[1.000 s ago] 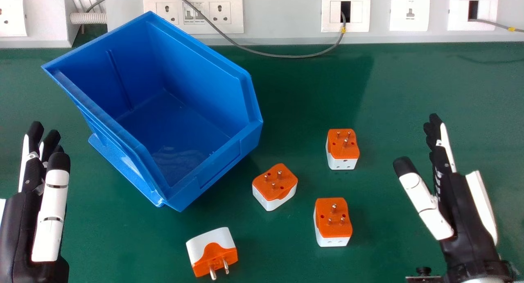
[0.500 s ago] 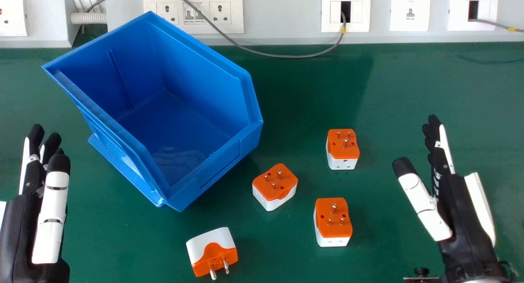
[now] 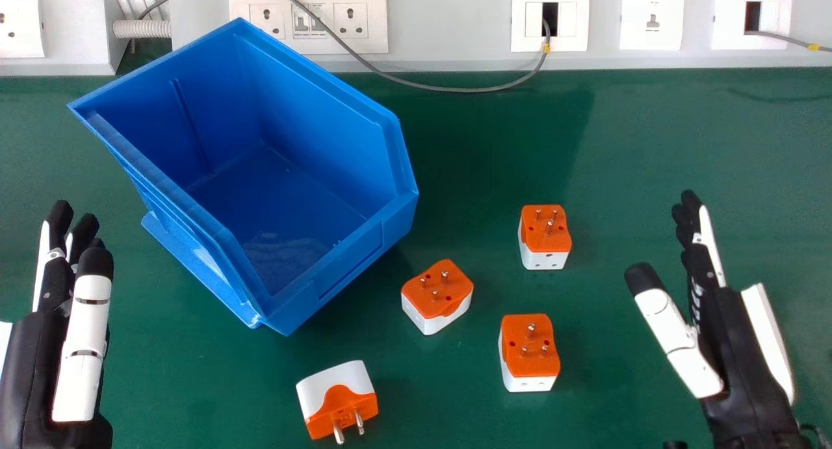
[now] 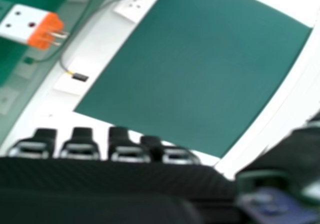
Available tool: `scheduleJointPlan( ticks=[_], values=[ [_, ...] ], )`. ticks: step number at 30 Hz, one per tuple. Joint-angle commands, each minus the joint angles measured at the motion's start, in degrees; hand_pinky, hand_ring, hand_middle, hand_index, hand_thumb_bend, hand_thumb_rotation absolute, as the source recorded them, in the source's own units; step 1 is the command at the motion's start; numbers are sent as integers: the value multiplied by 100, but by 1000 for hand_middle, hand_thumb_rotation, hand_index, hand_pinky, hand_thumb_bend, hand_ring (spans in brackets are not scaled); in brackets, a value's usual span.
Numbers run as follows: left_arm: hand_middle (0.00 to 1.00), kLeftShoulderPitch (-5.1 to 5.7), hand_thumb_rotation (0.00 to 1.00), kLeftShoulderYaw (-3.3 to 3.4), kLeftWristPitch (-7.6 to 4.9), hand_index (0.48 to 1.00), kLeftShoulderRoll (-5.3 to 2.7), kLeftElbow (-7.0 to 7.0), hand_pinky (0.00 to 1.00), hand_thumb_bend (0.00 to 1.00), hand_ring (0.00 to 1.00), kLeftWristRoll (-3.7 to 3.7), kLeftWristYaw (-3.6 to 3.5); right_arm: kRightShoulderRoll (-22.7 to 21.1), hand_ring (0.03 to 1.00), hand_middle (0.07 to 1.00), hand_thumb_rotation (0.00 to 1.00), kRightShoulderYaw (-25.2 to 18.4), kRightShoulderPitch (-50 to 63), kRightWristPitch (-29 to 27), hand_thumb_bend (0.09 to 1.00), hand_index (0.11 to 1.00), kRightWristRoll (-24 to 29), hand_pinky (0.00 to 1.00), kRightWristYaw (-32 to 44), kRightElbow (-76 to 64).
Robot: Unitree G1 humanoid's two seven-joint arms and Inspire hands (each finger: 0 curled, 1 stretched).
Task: Pick all objects and put in blue box
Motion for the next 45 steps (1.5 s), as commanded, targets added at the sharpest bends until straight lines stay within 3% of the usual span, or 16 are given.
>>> scheduleJointPlan(
  ticks=[1,7,14,19,24,30,36,42,45],
  values=[
    [996,-6,861,11,-42,1000,11,-110,1000,471,1000,-46,-27,-72,1000,1000,891,-4,63,-237,424,1000,109,1000,70,-187],
    [999,-52,867,-9,-55,1000,3,-63,1000,466,1000,-66,-34,-77,1000,1000,881,84,260,-246,431,1000,16,1000,207,-328],
    [1000,-10,872,42,-101,1000,4,-33,1000,463,1000,-118,-96,-199,1000,1000,851,141,824,-274,482,1000,-766,1000,30,-870],
    [999,-1,875,53,-98,1000,6,-32,1000,459,1000,-103,-117,-210,1000,1000,795,201,930,-551,586,998,-1164,1000,-227,-800],
    [999,50,875,39,-36,1000,14,-143,1000,458,1000,-101,-119,-180,1000,1000,772,347,1078,-912,641,1000,-1550,1000,-571,-631],
    [999,61,875,10,-23,1000,6,-134,1000,460,1000,-73,-116,-178,1000,1000,784,457,1232,-1099,671,993,-1928,997,-930,-511],
    [1000,44,880,-15,6,1000,14,-142,1000,462,1000,-47,-101,-643,977,980,796,462,1002,-1320,703,964,-1882,944,-748,-196],
    [1000,66,884,17,25,1000,23,-179,1000,460,1000,-111,-113,-1092,967,970,785,494,757,-1355,708,952,-1597,916,-317,-82],
    [1000,67,886,34,-37,1000,19,-102,1000,457,1000,-120,-134,-1116,961,964,770,501,670,-1335,705,942,-1572,902,-299,-57]
  ],
)
